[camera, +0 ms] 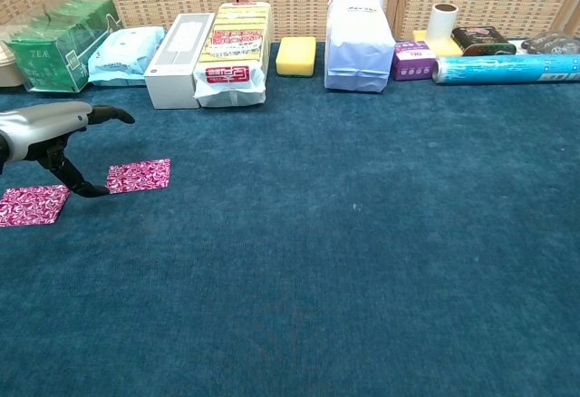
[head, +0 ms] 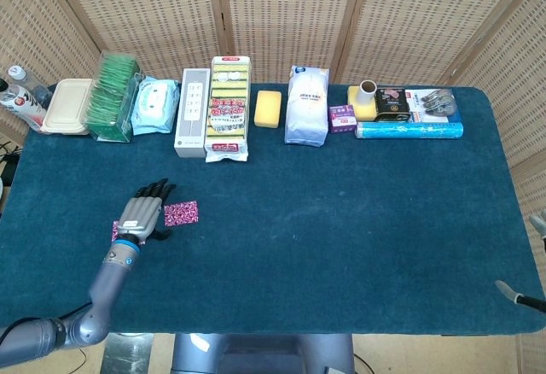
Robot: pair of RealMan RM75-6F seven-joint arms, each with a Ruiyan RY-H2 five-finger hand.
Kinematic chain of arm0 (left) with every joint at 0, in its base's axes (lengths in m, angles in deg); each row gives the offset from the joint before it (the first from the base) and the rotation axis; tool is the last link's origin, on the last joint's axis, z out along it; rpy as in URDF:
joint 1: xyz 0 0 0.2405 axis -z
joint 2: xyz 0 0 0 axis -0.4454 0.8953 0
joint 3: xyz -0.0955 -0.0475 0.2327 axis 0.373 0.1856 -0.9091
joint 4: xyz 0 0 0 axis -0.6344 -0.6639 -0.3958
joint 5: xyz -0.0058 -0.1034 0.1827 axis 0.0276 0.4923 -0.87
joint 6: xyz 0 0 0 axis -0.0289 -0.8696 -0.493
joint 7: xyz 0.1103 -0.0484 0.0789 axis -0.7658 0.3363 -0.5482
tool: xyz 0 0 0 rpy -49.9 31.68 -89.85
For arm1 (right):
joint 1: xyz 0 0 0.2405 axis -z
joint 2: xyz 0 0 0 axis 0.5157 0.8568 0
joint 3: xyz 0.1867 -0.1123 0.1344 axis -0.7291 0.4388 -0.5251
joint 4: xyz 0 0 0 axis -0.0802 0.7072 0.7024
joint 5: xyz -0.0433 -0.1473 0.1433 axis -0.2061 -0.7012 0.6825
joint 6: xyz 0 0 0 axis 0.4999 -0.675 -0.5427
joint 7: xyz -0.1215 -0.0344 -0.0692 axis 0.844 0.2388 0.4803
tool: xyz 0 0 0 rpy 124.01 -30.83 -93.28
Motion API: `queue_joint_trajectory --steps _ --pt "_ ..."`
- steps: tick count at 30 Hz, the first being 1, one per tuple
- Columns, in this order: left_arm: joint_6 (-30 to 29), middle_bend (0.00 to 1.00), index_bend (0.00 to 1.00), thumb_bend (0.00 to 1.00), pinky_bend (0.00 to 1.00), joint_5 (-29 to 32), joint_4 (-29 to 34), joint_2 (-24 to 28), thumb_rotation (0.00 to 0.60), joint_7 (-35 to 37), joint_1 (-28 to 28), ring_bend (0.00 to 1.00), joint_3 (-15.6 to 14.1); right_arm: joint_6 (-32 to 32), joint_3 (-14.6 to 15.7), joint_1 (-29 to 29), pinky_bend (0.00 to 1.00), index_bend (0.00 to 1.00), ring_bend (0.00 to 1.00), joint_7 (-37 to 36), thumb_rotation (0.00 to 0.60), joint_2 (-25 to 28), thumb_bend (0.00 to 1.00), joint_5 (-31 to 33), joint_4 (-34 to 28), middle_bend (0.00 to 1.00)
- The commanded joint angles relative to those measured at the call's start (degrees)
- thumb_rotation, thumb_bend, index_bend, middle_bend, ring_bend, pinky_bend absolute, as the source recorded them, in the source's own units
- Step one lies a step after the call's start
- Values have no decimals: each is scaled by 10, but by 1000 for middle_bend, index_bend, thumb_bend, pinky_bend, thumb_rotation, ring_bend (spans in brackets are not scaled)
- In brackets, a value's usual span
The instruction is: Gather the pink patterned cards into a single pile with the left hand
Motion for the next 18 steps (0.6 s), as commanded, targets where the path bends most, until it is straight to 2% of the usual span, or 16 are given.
queue_joint_trajectory --steps 1,5,11,18 --pt "-23 0 142 227 73 77 25 -12 600 -38 16 0 23 0 0 0 0 43 0 -3 600 0 0 1 2 0" --pt "-41 0 231 228 74 131 33 -17 600 -75 33 0 32 1 -1 0 0 44 0 -6 600 1 0 2 2 0" --pt "-62 0 237 226 74 174 34 -26 600 -107 54 0 39 0 -1 0 0 43 0 -12 600 3 0 2 4 0" --pt "-72 0 237 226 73 190 23 -39 600 -123 68 0 39 2 -1 -1 0 44 0 -12 600 2 0 2 5 0"
